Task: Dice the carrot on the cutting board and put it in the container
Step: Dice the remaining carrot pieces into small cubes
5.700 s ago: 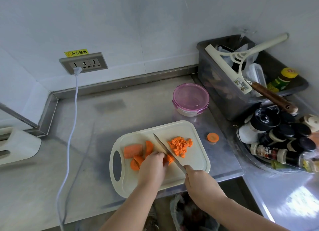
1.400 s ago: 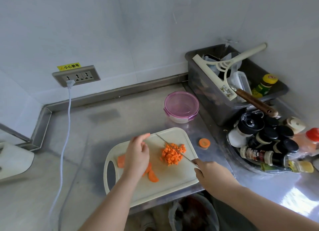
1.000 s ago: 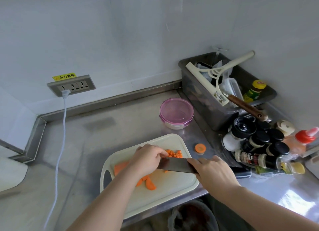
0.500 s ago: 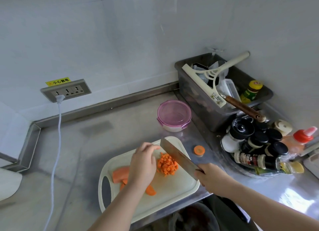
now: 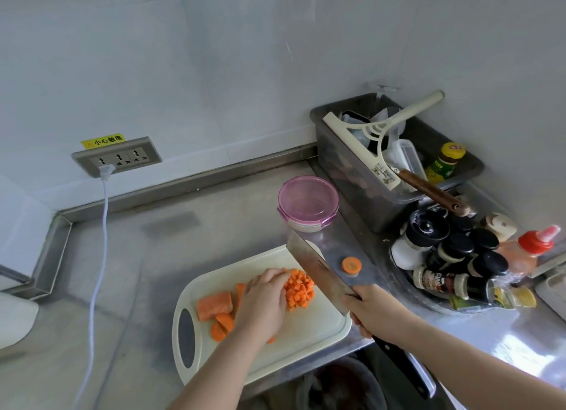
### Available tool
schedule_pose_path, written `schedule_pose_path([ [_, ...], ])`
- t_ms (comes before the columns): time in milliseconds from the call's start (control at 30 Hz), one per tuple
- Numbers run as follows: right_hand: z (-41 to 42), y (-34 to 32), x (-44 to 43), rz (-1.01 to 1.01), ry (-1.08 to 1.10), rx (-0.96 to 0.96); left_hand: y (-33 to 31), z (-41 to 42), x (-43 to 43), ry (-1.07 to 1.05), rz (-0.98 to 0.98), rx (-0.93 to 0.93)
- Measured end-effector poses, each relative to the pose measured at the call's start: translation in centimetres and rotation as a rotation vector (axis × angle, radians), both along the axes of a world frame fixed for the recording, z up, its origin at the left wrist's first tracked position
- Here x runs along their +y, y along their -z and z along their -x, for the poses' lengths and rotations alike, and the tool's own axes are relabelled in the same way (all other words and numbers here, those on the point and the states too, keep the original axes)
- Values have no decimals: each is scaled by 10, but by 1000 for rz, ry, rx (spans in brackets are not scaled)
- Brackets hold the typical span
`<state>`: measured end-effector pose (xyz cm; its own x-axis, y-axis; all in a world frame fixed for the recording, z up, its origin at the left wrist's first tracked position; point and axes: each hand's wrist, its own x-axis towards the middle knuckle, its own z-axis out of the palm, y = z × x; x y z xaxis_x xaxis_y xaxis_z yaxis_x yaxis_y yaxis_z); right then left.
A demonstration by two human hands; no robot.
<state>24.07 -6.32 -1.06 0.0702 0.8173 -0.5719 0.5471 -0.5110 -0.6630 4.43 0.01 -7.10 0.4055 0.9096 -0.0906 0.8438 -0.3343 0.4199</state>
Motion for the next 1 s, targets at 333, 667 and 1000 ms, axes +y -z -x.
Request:
schedule_pose_path([
  [333,40,16,3,68,-66,96,-5,76,3,-208,79,154],
  [667,71,41,-2,74,-89,50,-8,72,-10,-124,96,342],
  [1000,60,42,-4,54,-61,0,-8,69,-17,-153,52,360],
])
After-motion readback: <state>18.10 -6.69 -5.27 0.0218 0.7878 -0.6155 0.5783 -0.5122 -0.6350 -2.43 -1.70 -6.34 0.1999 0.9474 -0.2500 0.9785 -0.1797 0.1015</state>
